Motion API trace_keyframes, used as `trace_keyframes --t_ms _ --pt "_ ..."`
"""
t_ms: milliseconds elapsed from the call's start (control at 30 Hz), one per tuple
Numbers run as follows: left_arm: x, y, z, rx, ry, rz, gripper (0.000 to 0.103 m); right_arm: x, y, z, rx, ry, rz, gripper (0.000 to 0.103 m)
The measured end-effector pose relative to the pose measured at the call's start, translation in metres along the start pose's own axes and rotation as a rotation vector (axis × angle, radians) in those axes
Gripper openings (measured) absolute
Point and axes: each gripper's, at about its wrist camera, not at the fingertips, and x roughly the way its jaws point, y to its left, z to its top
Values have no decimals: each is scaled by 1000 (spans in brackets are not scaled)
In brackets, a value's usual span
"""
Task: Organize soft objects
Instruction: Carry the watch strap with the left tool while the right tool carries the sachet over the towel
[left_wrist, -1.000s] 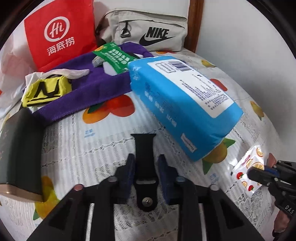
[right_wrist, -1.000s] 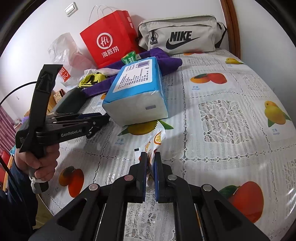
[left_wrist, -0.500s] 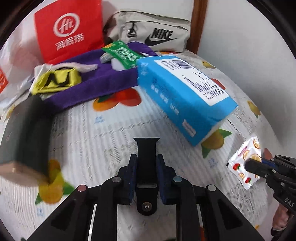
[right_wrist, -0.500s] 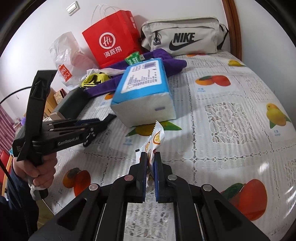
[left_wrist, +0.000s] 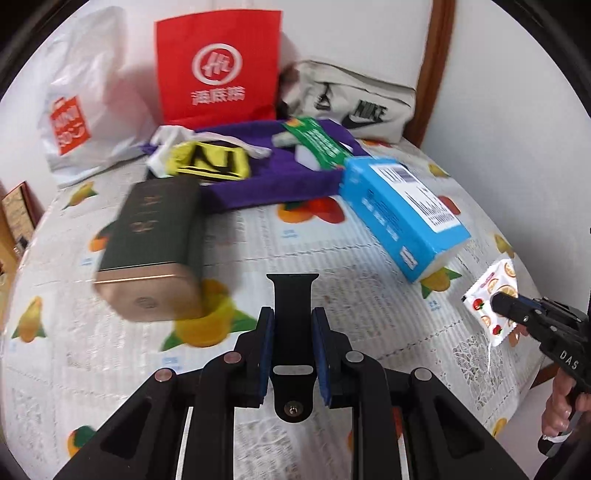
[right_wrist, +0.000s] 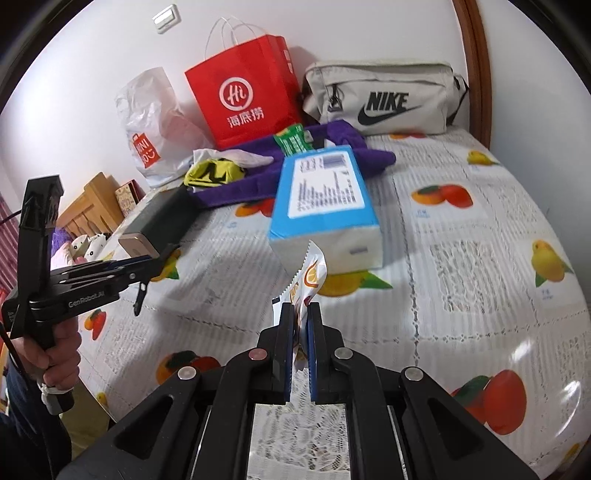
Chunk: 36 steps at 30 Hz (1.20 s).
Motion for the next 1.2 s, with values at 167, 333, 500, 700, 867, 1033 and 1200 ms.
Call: trace_keyframes --t_ms 167,333,500,700,867,1033,1200 --pt "-18 22 -2 -42 -18 32 20 -10 8 10 -15 -21 -12 7" --pt "-31 39 -3 -72 -37 53 20 -14 9 19 -13 -29 -29 7" --pt "-42 57 2 -111 -56 70 20 -18 15 31 -29 -41 -31 7" --pt "-52 68 14 -132 -80 77 20 -20 22 49 -48 -61 -25 7" --pt "-54 74 29 -143 -94 82 20 -20 26 69 -61 -81 -16 7" --pt "-53 79 46 -154 -106 87 20 -13 30 89 -75 -92 -1 7" --pt "-47 81 64 -154 -114 93 20 -1 33 111 -91 -97 9 7"
